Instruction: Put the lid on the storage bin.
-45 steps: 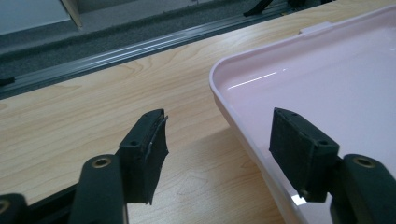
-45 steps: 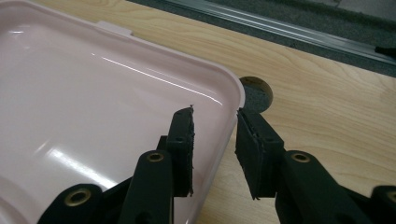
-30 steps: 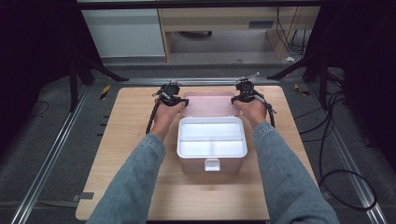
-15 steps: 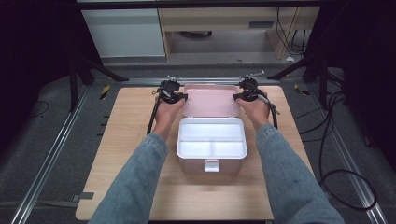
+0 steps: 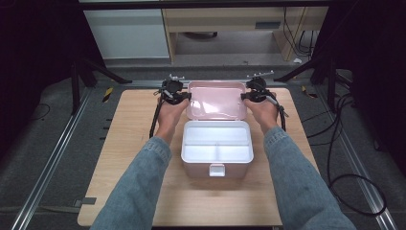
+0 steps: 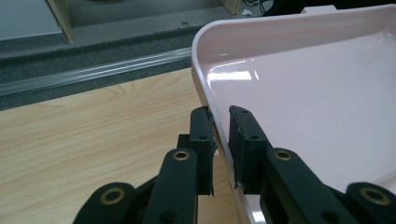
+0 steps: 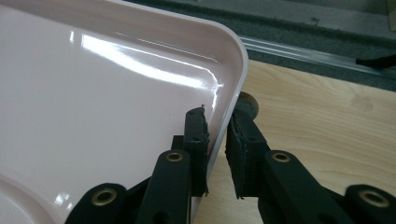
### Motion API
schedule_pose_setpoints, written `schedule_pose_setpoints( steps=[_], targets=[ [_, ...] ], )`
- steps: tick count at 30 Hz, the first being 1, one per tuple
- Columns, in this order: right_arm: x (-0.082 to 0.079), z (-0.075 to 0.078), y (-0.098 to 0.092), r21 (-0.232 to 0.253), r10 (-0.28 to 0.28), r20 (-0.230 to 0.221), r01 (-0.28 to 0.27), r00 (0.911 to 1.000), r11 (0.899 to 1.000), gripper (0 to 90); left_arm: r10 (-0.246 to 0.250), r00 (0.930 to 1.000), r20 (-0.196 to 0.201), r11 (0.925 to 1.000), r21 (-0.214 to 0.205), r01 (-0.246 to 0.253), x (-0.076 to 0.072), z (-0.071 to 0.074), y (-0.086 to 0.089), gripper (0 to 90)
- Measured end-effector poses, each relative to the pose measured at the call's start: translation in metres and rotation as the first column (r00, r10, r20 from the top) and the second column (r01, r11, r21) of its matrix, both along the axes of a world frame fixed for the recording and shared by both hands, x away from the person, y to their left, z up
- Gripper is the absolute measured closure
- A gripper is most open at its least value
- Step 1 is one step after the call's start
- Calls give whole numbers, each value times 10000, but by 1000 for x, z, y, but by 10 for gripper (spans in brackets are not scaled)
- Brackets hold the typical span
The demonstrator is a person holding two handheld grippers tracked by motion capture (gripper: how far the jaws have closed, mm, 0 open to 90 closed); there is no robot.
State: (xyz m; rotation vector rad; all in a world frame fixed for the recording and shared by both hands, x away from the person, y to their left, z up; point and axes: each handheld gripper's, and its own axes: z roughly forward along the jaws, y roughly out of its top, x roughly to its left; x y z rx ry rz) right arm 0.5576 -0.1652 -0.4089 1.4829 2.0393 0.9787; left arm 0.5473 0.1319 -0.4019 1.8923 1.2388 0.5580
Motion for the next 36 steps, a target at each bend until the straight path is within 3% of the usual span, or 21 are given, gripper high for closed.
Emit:
schedule_pose_setpoints(
  steps=[10, 17, 23, 31, 36],
  targets=[
    [-19, 29, 5, -275, -146, 767, 167, 9970, 9995, 823, -194, 9986, 486, 9997, 133, 188, -20, 26, 4, 808],
    [-47, 51, 4, -183, -77, 1456, 105, 9893, 9998, 843, -316, 9943, 1017, 9991, 312, 285, -49, 49, 4, 823],
    [-71, 59, 0, 66, -106, 1921, 95, 9813, 9999, 852, -399, 9909, 1288, 9989, 303, 363, -73, 54, 4, 835],
    [-95, 63, -1, 148, -120, 2445, 86, 9696, 9999, 859, -574, 9882, 1417, 9981, 320, 534, -92, 54, 5, 789],
    [-112, 64, -1, 107, 2, 2737, -33, 9618, 9999, 860, -695, 9873, 1430, 9975, -15, 705, -105, 55, 8, 758]
  ],
)
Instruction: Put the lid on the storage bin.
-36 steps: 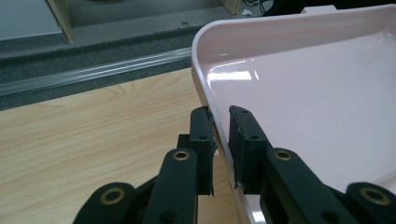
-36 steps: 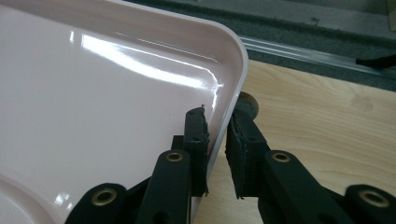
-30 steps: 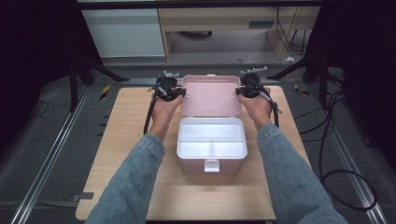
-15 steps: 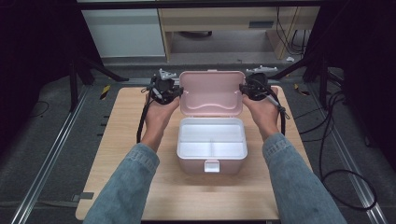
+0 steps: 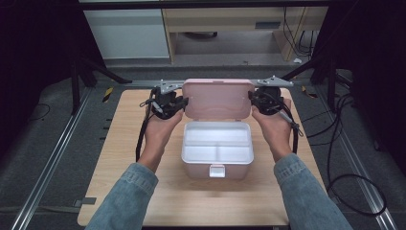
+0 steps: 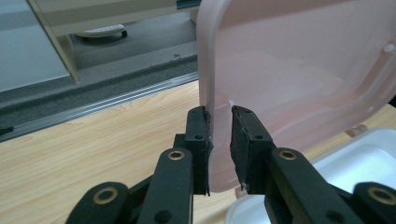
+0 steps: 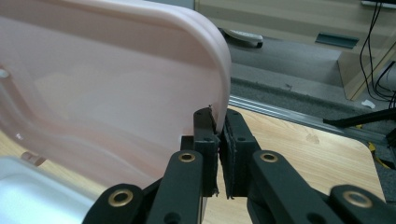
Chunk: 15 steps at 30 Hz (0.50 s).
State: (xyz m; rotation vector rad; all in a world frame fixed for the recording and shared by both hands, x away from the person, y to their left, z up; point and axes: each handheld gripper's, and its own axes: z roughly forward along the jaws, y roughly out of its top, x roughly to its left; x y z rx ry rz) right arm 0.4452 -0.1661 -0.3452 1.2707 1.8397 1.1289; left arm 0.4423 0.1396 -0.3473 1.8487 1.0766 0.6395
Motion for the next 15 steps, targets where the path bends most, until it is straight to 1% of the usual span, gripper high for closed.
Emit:
schedule_pose_setpoints(
  steps=[1, 3, 4, 5, 6, 7, 8, 9, 10, 11, 12, 13, 14, 15],
  targets=[
    [-3, 0, 0, -39, 45, 58, -45, 10000, 10000, 860, -83, 10000, -10, 10000, 16, 83, -2, 0, 0, 750],
    [-10, 0, -1, -77, 105, 125, -104, 9999, 9999, 860, -174, 9998, 102, 9998, 93, 173, -8, 0, 1, 726],
    [-13, -1, -1, -136, 150, 167, -148, 9997, 9998, 859, -163, 9997, 175, 9999, 35, 163, -11, -1, 2, 703],
    [-13, -1, -1, -136, 150, 167, -148, 9997, 9998, 859, -163, 9997, 175, 9999, 35, 163, -11, -1, 2, 664],
    [-17, -1, -1, -169, 203, 195, -200, 9996, 9997, 858, -147, 9996, 252, 9999, -37, 148, -15, -2, 3, 664],
    [-24, -2, -2, -288, 311, 246, -304, 9992, 9991, 854, -220, 9992, 330, 9996, -155, 225, -23, -7, 7, 588],
    [-28, -3, -2, -324, 357, 276, -348, 9990, 9989, 853, -237, 9991, 354, 9995, -215, 245, -27, -9, 9, 577],
    [-28, -3, -2, -324, 357, 276, -348, 9990, 9989, 853, -237, 9991, 354, 9995, -215, 245, -27, -9, 9, 554],
    [-35, -5, -4, -363, 437, 297, -427, 9986, 9984, 849, -283, 9990, 344, 9993, -225, 290, -34, -15, 13, 533],
    [-35, -5, -4, -363, 437, 297, -427, 9986, 9984, 849, -283, 9990, 344, 9993, -225, 290, -34, -15, 13, 517],
    [-38, -6, -4, -317, 474, 288, -465, 9985, 9984, 846, -276, 9991, 321, 9992, -277, 285, -37, -18, 15, 517],
    [-44, -8, -5, -296, 541, 311, -532, 9981, 9981, 839, -290, 9993, 252, 9988, -376, 299, -44, -23, 20, 489],
    [-44, -8, -5, -296, 541, 311, -532, 9981, 9981, 839, -290, 9993, 252, 9988, -376, 299, -44, -23, 20, 488],
    [-50, -11, -6, -266, 617, 325, -609, 9976, 9978, 834, -311, 9993, 215, 9989, -349, 318, -49, -28, 25, 476]
  ],
)
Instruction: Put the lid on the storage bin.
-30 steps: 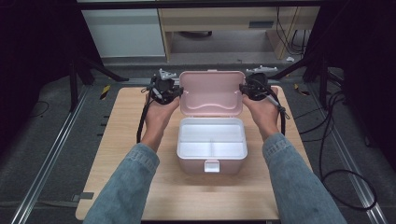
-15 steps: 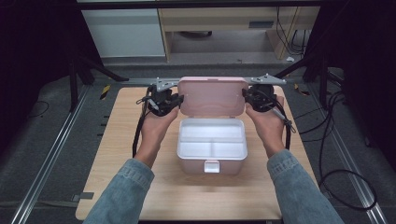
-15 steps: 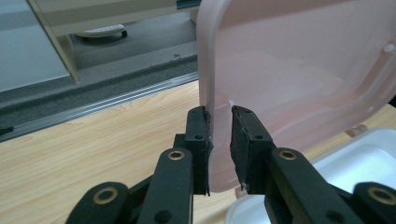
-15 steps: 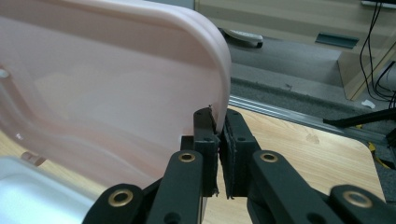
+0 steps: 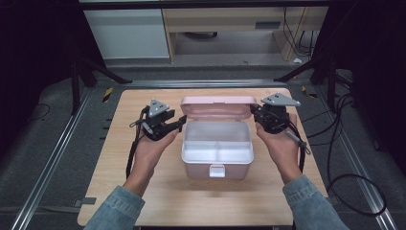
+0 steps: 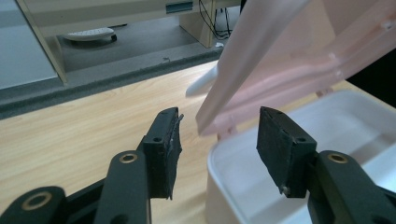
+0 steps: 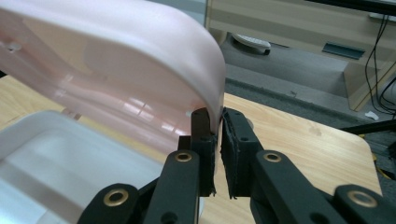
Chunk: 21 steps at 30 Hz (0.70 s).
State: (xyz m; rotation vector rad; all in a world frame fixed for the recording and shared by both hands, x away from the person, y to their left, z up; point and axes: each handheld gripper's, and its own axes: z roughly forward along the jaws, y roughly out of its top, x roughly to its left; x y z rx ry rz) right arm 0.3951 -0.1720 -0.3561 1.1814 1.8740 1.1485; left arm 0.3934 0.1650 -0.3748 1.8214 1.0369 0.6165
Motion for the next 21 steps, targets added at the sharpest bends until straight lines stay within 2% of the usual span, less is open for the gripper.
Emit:
schedule_pose_setpoints(
  steps=[5, 11, 16, 21],
  targets=[
    [-13, -7, -4, 318, 196, -54, -194, 9998, 9993, 823, 10, 9999, -107, 9999, 133, -8, -7, -7, 12, 462],
    [-24, -16, -9, 794, 413, -108, -403, 9991, 9960, 815, -115, 9997, -206, 9996, 273, 121, -13, -8, 18, 422],
    [-32, -25, -14, 1167, 694, -292, -655, 9972, 9910, 810, 9, 9997, -228, 9995, 319, -1, -15, -10, 24, 389],
    [-41, -34, -17, 1219, 863, -453, -802, 9952, 9893, 812, 79, 9995, -317, 9997, 242, -71, -14, -13, 30, 380]
  ],
)
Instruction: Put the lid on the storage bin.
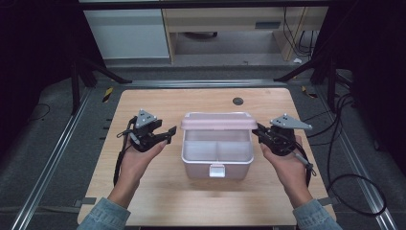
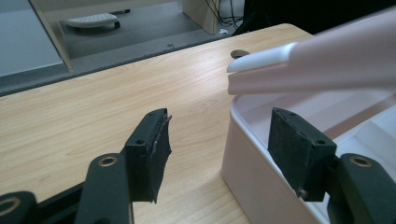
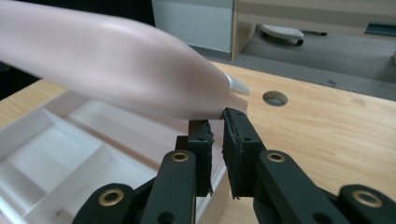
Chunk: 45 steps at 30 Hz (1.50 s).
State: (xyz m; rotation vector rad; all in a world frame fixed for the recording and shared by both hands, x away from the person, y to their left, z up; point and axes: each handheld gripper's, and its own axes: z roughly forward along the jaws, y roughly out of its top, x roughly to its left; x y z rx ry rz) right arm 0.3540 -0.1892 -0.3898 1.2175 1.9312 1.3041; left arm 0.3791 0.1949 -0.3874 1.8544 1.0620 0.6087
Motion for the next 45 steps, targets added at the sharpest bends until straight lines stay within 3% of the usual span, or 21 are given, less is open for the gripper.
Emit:
schedule_pose_setpoints(
  steps=[8, 14, 20, 28, 30, 32, 34, 38, 40, 42, 45],
  targets=[
    [-9, -12, -2, 51, 204, -358, -203, 9992, 9998, 801, 222, 9998, -2, 9998, 7, -222, 0, -2, 5, 367],
    [-15, -16, -5, -324, 162, -464, -177, 9988, 9993, 753, 230, 9997, 19, 9996, 146, -230, -2, -2, 5, 355],
    [-19, -18, -19, -519, -240, -393, 219, 9989, 9984, 675, 303, 9995, 22, 9995, 122, -304, -1, -2, 7, 340],
    [-13, -29, -46, -699, -1154, -645, 1109, 9912, 9914, 486, 578, 9983, 9, 9977, 354, -578, 3, -5, 13, 260],
    [-7, -34, -54, -702, -1429, -666, 1382, 9875, 9879, 386, 817, 9966, -97, 9958, 426, -812, 7, -11, 18, 191],
    [-4, -35, -56, -663, -1518, -718, 1471, 9858, 9869, 354, 901, 9958, -141, 9949, 464, -894, 9, -14, 20, 160],
    [4, -43, -62, -690, -1734, -637, 1690, 9828, 9832, 266, 1119, 9930, -371, 9911, 761, -1089, 14, -24, 28, 137],
    [20, -59, -69, -892, -2157, -1273, 2054, 9681, 9746, 189, 1370, 9878, -744, 9856, 1102, -1284, 21, -43, 40, 115],
    [23, -64, -71, -914, -2216, -1357, 2105, 9656, 9733, 175, 1409, 9866, -823, 9843, 1188, -1307, 22, -49, 43, 112],
    [30, -79, -74, -965, -2373, -1884, 2225, 9530, 9701, 116, 1595, 9814, -1068, 9794, 1422, -1436, 25, -68, 53, 98],
    [36, -95, -74, -1347, -2636, -2188, 2384, 9395, 9618, 106, 1721, 9747, -1427, 9761, 1579, -1492, 27, -89, 63, 79]
  ],
)
